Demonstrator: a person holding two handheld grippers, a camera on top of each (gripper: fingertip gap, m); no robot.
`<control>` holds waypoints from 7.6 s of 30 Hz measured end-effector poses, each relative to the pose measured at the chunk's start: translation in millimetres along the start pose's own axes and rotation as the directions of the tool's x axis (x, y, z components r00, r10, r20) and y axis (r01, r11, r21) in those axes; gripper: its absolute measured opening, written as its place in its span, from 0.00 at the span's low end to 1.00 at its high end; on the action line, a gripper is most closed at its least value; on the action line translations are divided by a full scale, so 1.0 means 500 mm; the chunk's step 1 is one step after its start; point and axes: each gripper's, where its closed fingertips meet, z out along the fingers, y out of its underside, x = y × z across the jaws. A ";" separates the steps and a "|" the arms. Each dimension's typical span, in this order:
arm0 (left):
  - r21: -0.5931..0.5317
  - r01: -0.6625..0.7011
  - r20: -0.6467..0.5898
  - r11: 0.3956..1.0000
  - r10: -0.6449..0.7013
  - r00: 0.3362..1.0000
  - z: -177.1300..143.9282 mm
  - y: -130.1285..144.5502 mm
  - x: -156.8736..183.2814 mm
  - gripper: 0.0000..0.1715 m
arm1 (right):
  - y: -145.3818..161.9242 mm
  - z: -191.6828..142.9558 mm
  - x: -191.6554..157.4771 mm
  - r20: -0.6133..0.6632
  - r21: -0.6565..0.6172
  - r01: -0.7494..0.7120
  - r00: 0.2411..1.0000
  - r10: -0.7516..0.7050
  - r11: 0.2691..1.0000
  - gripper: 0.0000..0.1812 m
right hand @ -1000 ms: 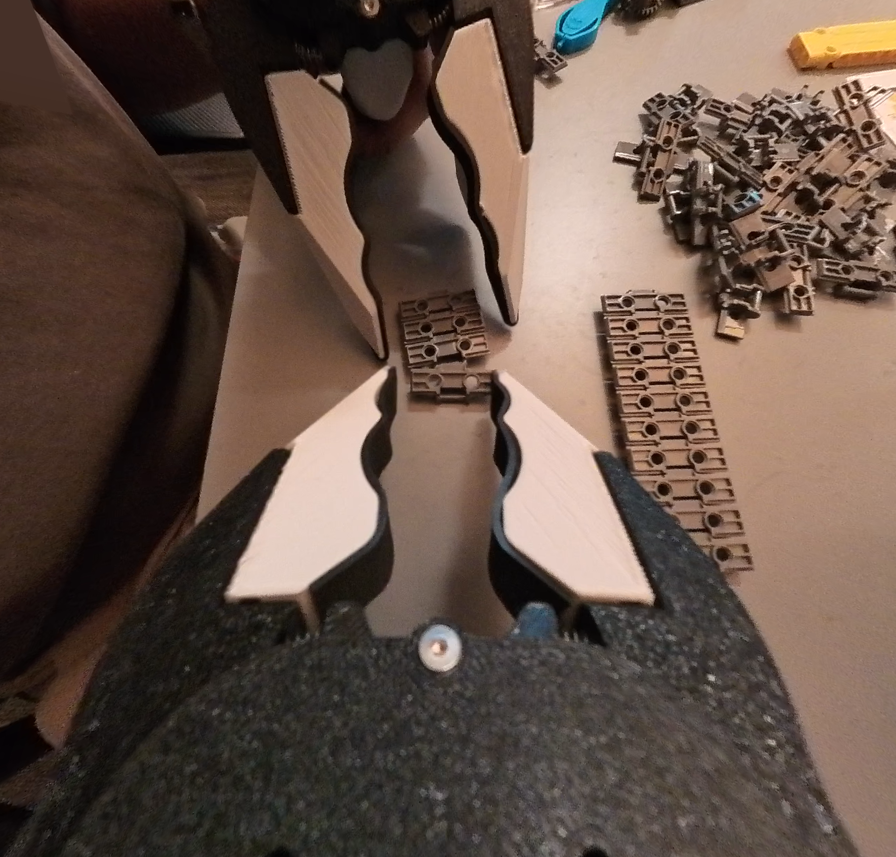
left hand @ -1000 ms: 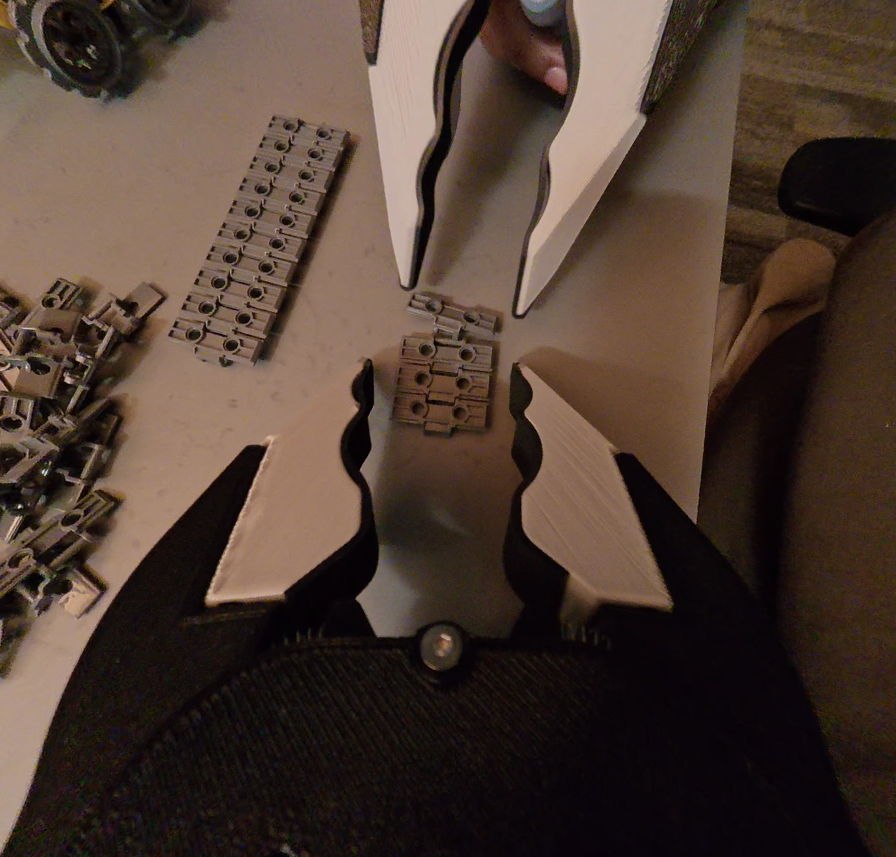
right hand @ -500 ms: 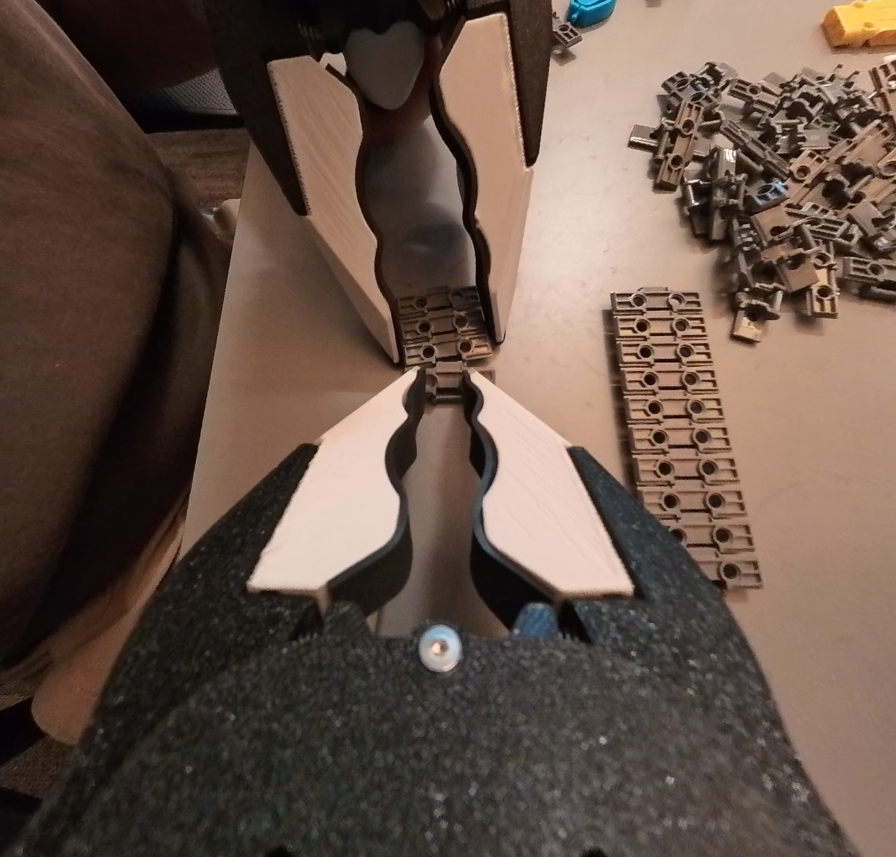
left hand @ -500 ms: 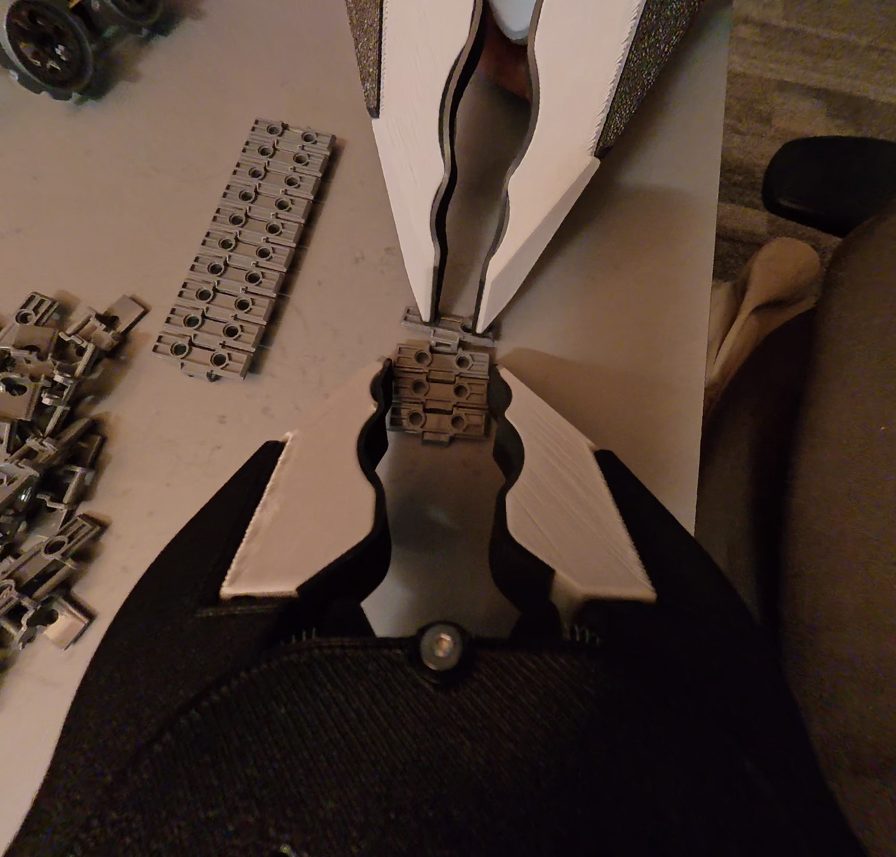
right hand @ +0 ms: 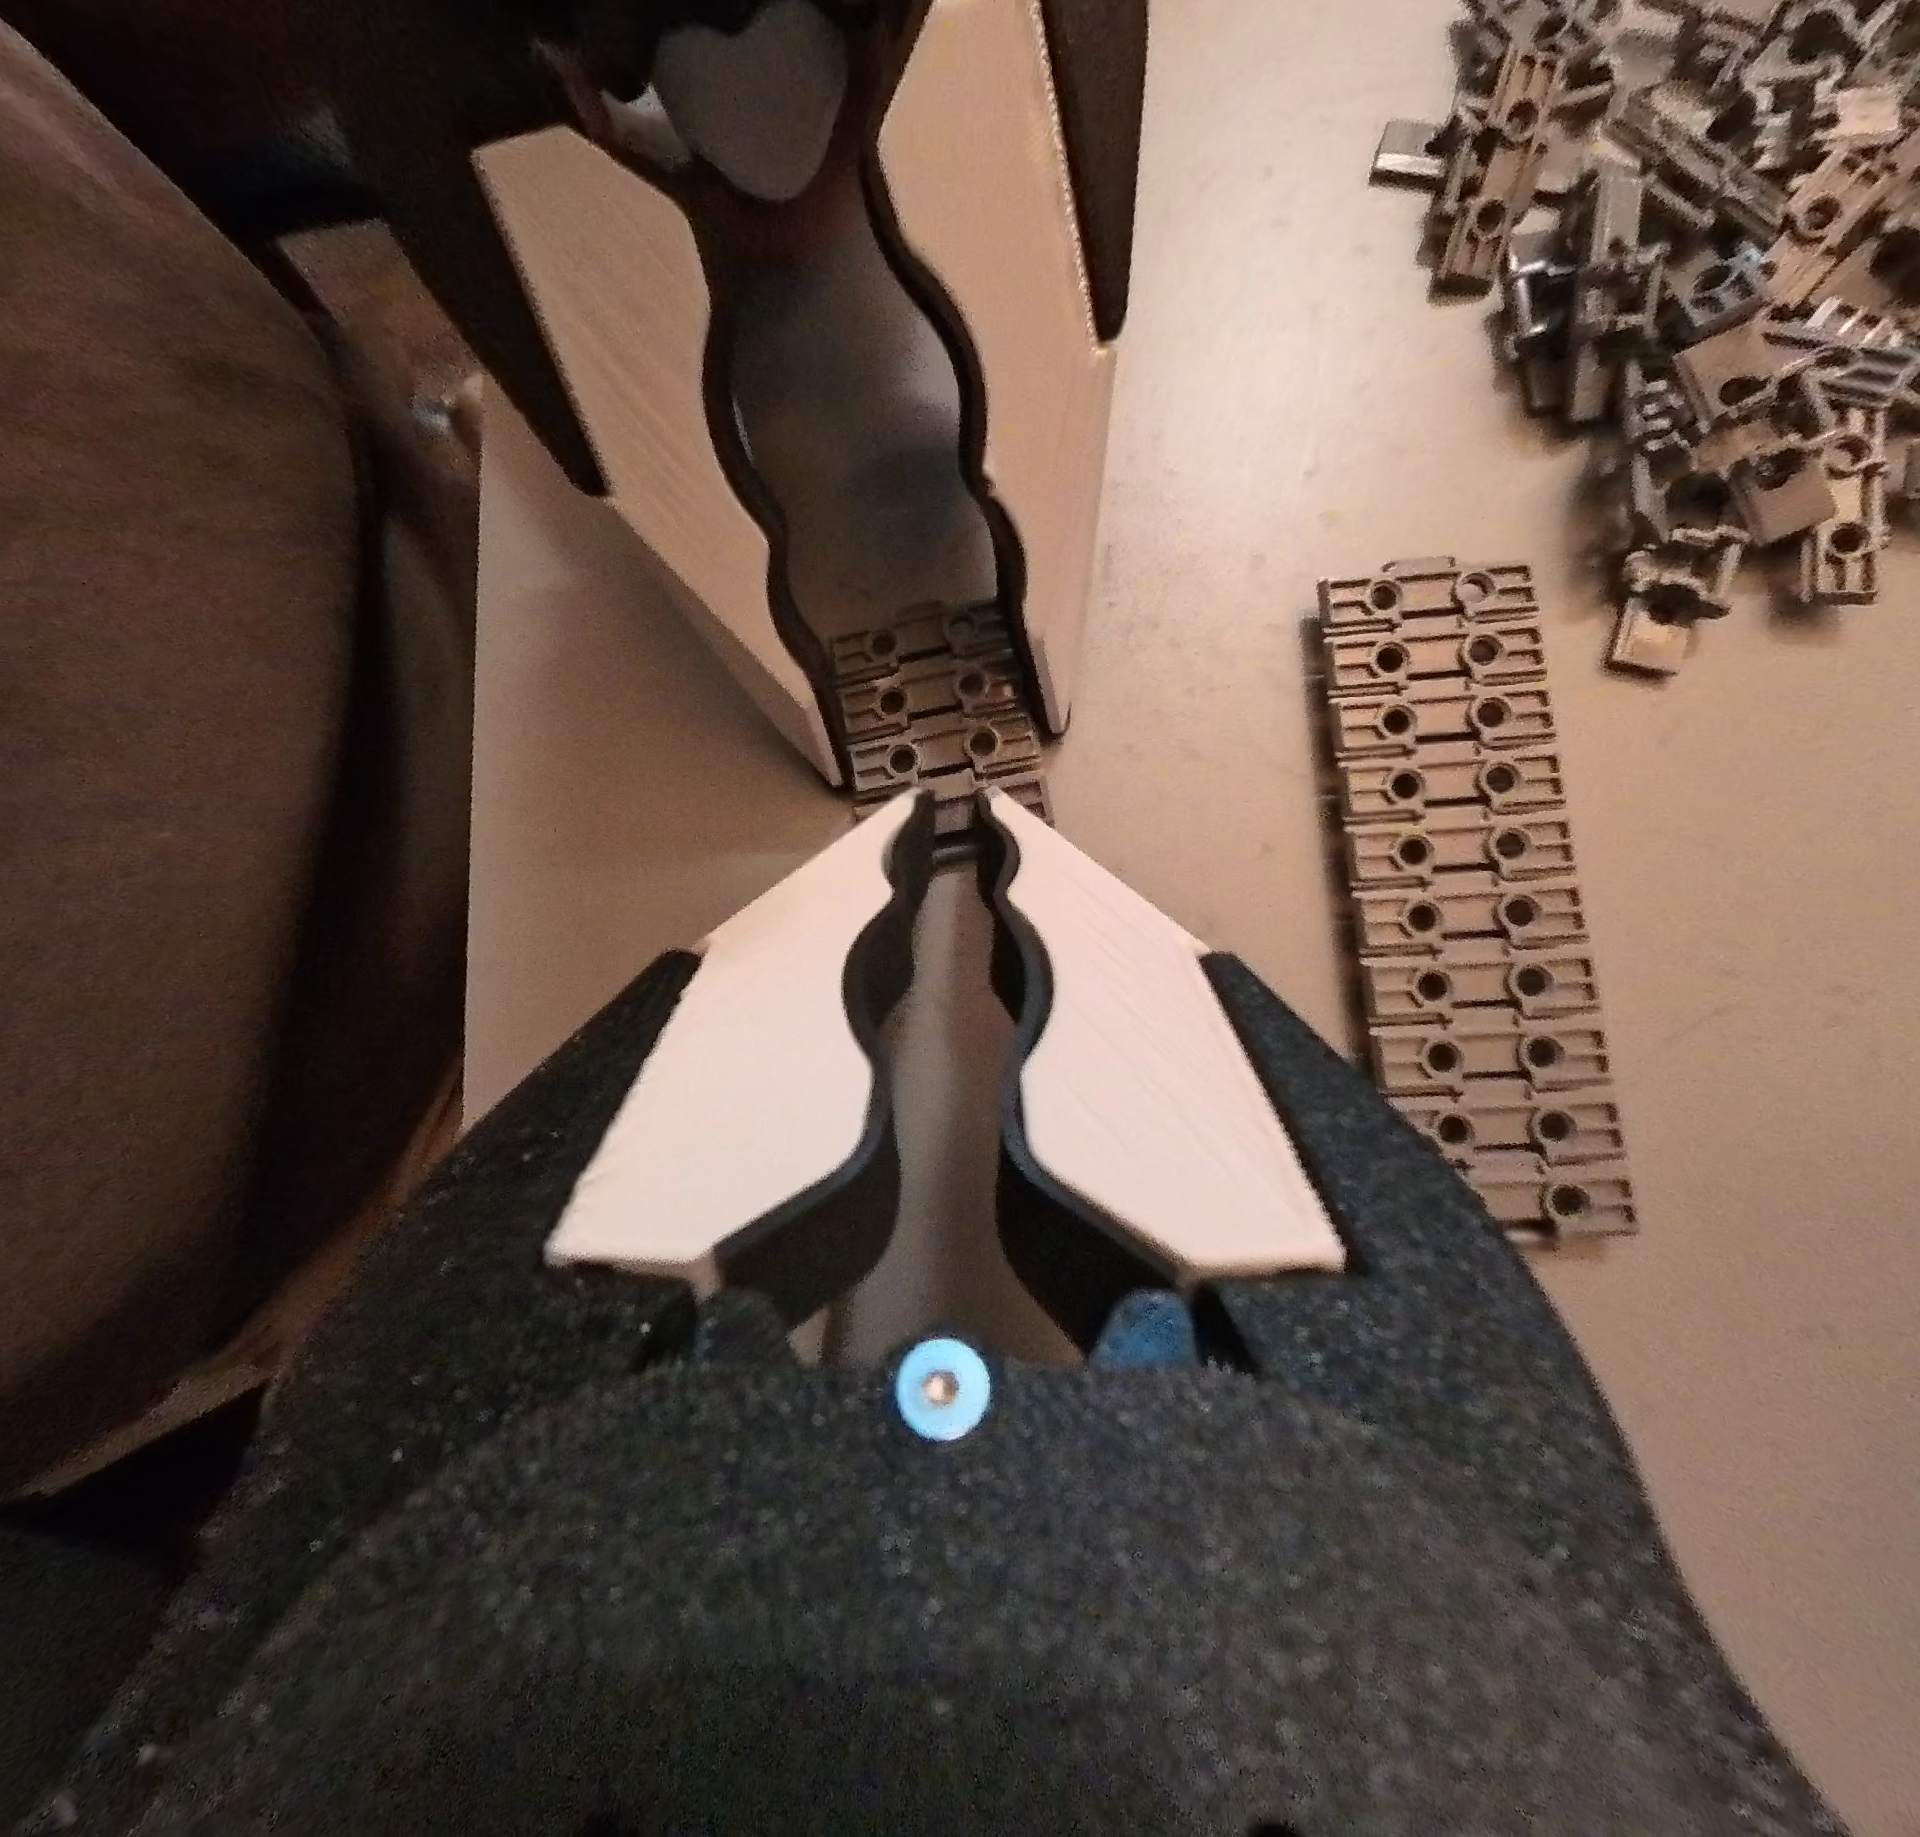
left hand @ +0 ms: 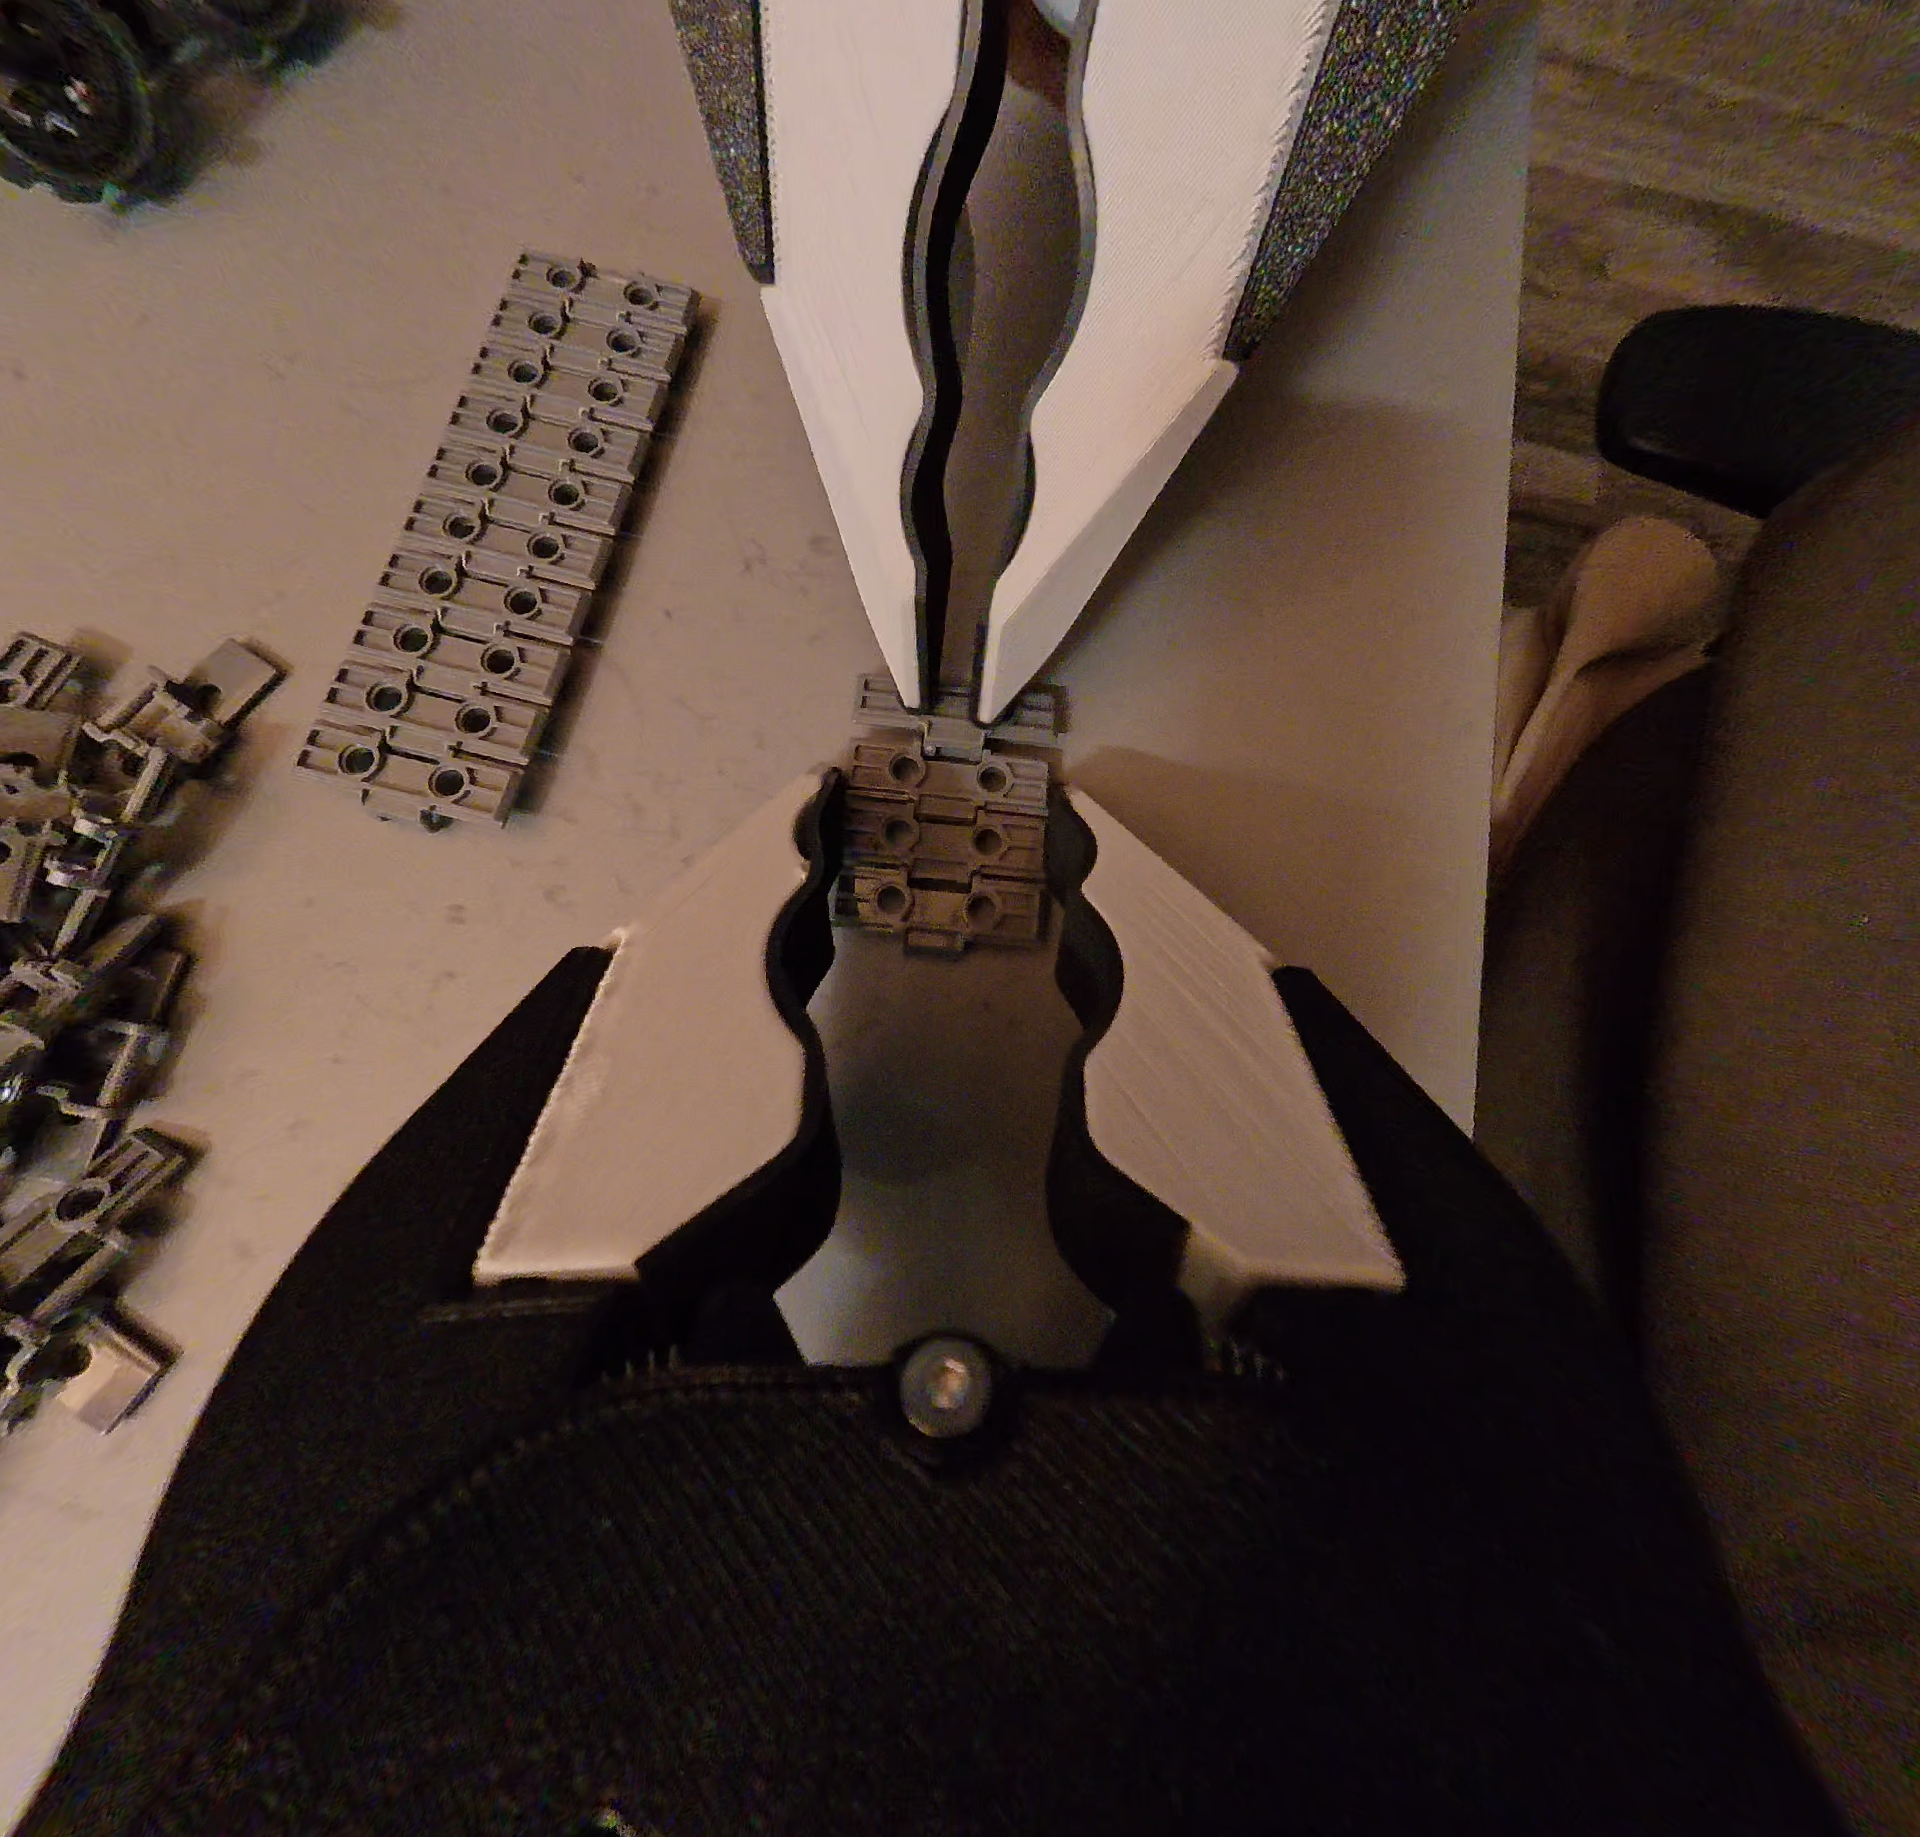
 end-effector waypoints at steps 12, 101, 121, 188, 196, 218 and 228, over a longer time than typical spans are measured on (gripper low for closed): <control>0.005 -0.012 -0.006 1.000 0.012 1.000 0.000 -0.002 0.003 0.21 | 0.002 0.004 0.009 -0.126 -0.201 0.041 0.990 -0.068 0.979 0.00; -0.039 -0.157 0.345 0.987 0.161 0.925 0.037 -0.072 -0.004 0.00 | 0.053 -0.100 0.005 -0.306 0.364 -0.259 0.874 0.377 0.895 0.25; 0.015 -0.017 0.271 1.000 0.012 0.962 -0.002 -0.010 -0.009 0.38 | 0.087 -0.060 0.002 -0.376 0.146 -0.210 0.892 0.250 0.967 0.26; 0.003 -0.095 0.054 0.995 0.095 0.994 0.017 -0.019 -0.009 0.24 | 0.015 -0.019 0.007 -0.225 0.042 0.054 0.973 -0.043 0.998 0.07; -0.003 -0.094 0.058 0.996 0.094 0.994 0.018 -0.018 -0.010 0.24 | 0.011 -0.026 0.003 -0.244 0.039 0.057 0.969 -0.046 0.998 0.00; -0.007 -0.093 0.045 0.996 0.093 0.995 0.019 -0.017 -0.006 0.23 | 0.022 -0.014 0.003 -0.123 -0.113 -0.306 0.948 0.292 0.945 0.00; -0.008 -0.101 0.052 0.995 0.101 0.994 0.020 -0.017 -0.006 0.23 | 0.021 -0.012 0.004 0.007 -0.146 -0.400 0.914 0.406 0.905 0.00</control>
